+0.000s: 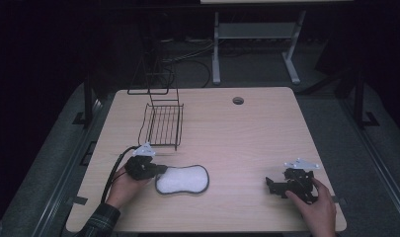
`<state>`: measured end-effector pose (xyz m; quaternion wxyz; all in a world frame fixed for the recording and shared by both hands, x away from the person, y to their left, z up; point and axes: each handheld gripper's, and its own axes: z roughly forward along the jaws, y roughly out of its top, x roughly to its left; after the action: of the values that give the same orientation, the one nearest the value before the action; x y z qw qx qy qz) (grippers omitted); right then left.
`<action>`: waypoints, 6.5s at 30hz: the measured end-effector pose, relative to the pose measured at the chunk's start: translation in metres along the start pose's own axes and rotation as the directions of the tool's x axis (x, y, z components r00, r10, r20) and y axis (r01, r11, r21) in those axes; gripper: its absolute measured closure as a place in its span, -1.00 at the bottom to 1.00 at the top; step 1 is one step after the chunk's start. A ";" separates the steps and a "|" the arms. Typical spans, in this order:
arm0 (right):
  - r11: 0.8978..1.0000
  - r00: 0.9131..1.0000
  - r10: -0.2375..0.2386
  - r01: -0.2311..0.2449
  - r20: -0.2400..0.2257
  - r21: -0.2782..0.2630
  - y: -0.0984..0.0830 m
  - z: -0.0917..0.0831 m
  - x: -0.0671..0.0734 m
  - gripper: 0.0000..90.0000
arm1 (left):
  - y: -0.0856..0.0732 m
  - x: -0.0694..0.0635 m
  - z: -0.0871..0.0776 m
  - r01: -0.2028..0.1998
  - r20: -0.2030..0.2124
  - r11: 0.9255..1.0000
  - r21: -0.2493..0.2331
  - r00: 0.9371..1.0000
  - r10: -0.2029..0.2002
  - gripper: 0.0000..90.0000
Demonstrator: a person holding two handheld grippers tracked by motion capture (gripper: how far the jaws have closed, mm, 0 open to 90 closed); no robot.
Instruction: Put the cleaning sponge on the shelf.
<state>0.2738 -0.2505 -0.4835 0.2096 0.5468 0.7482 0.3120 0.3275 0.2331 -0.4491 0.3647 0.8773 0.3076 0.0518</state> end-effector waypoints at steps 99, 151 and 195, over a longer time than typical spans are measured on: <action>1.000 1.000 0.000 0.000 0.000 0.000 0.000 0.000 0.000 -1.00 | -0.005 -0.034 0.022 -0.027 -0.022 0.998 0.050 0.999 0.028 -0.71; 1.000 1.000 0.001 -0.001 0.000 0.001 0.000 0.000 0.000 -1.00 | 0.007 -0.024 -0.012 -0.002 0.099 0.997 -0.075 0.995 0.009 0.43; 1.000 1.000 0.001 -0.001 0.000 0.000 0.000 0.000 0.000 -1.00 | 0.035 -0.020 -0.043 -0.013 0.139 0.991 -0.132 0.990 0.032 0.80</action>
<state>0.2737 -0.2504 -0.4835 0.2095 0.5471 0.7480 0.3119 0.3155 0.2286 -0.3919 0.4417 0.8564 0.2671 0.0137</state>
